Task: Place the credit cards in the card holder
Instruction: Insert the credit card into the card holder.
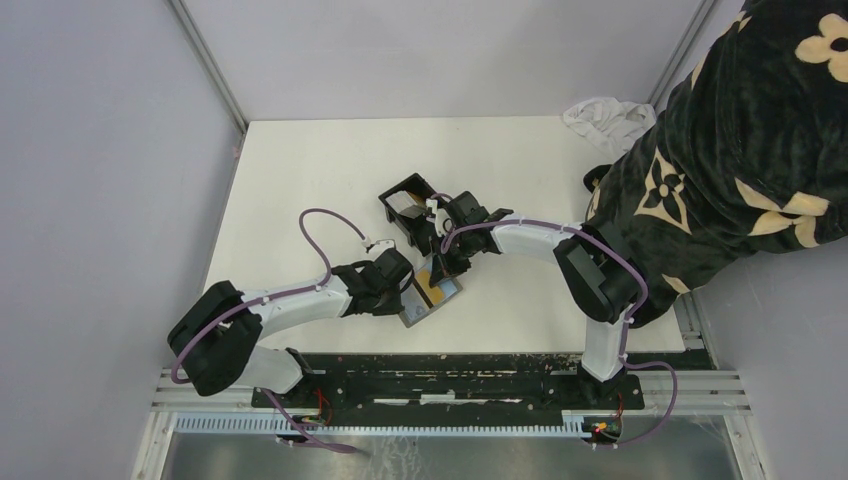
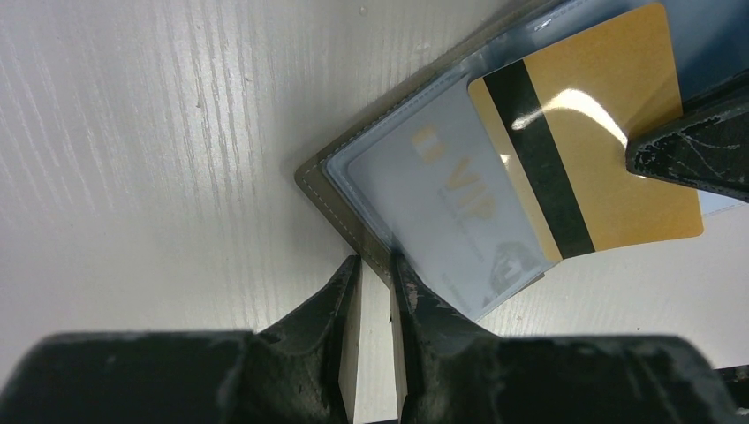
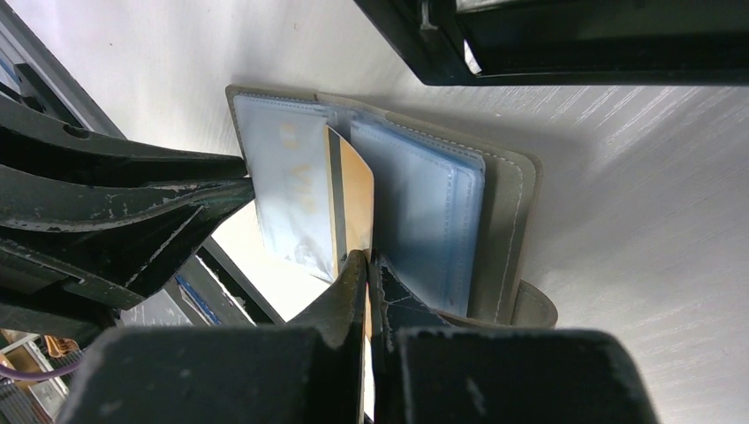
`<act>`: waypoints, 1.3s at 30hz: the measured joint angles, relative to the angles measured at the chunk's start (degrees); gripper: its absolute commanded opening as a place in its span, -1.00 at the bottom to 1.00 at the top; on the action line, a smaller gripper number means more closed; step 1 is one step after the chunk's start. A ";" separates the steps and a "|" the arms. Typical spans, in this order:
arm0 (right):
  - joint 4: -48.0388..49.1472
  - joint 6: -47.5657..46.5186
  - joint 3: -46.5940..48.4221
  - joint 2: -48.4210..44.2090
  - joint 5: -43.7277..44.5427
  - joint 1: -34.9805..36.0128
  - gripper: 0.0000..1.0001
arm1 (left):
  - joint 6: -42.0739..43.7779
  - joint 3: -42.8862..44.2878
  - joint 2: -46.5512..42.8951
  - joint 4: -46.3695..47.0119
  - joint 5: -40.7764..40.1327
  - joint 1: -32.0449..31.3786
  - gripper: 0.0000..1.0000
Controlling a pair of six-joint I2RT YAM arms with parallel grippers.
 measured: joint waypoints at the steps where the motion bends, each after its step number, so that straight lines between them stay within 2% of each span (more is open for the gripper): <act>1: 0.00 -0.02 0.00 0.09 0.02 0.00 -0.98 | 0.00 0.00 0.02 0.00 0.02 0.00 -0.49; 39: -0.20 0.85 1.03 2.69 0.50 1.49 -0.98 | 0.07 0.52 1.05 0.81 0.94 0.02 -0.50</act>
